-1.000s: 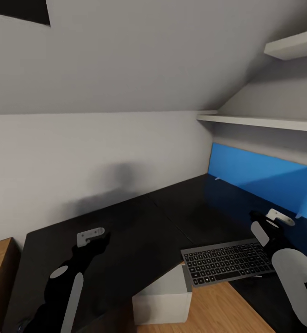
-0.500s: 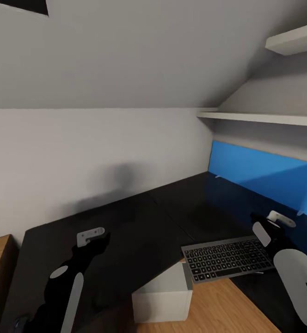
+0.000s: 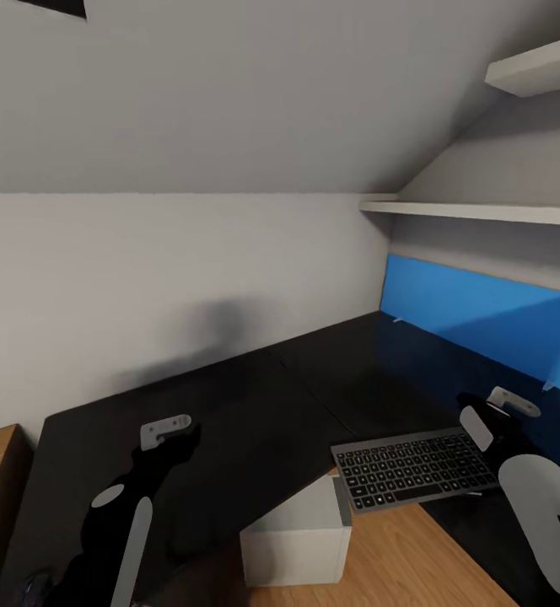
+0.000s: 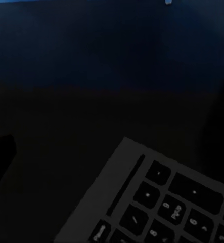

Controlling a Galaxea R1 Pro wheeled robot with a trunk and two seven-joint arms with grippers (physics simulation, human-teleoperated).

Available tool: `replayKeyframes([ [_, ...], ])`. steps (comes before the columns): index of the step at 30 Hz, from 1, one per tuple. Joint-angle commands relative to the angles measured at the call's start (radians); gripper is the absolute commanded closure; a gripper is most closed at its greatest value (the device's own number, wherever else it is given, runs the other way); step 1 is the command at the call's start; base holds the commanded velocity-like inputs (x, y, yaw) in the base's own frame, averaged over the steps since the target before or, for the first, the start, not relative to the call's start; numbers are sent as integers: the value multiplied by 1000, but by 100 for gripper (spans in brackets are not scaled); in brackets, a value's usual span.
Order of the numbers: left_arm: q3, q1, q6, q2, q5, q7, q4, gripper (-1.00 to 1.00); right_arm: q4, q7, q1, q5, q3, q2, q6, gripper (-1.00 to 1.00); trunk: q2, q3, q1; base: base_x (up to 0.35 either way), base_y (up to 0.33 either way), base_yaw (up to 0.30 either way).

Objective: In the bedroom, organize the workspace by keeping the computer under the desk, ensuring the monitor is on the desk, placing the keyboard on the desk next to the monitor, placing the mouse on the desk next to the keyboard, moving the folder from the swivel chair onto the desk next to the mouse, stacking the notebook on top of the folder with the pen on top of the notebook, and positioning the swivel chair next to the desk.

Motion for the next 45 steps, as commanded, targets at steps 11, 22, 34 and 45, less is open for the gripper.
replayKeyframes([
  [11,-1,-1,5,-1,7,5,-1,-100,-2,-34,0,23,4,3,6,-100,-22,-11,12,0,0,0],
  [22,-1,-1,5,-1,6,5,-1,-100,-2,-49,0,46,4,4,6,-100,-71,-33,38,0,0,0],
  [34,-3,-1,5,-1,6,4,-1,-100,-2,-74,0,76,4,5,33,-100,-120,-54,65,0,0,0],
  [45,-3,-1,5,-1,7,5,-1,-100,-2,-76,0,77,5,5,50,-100,-148,-67,81,0,0,0],
])
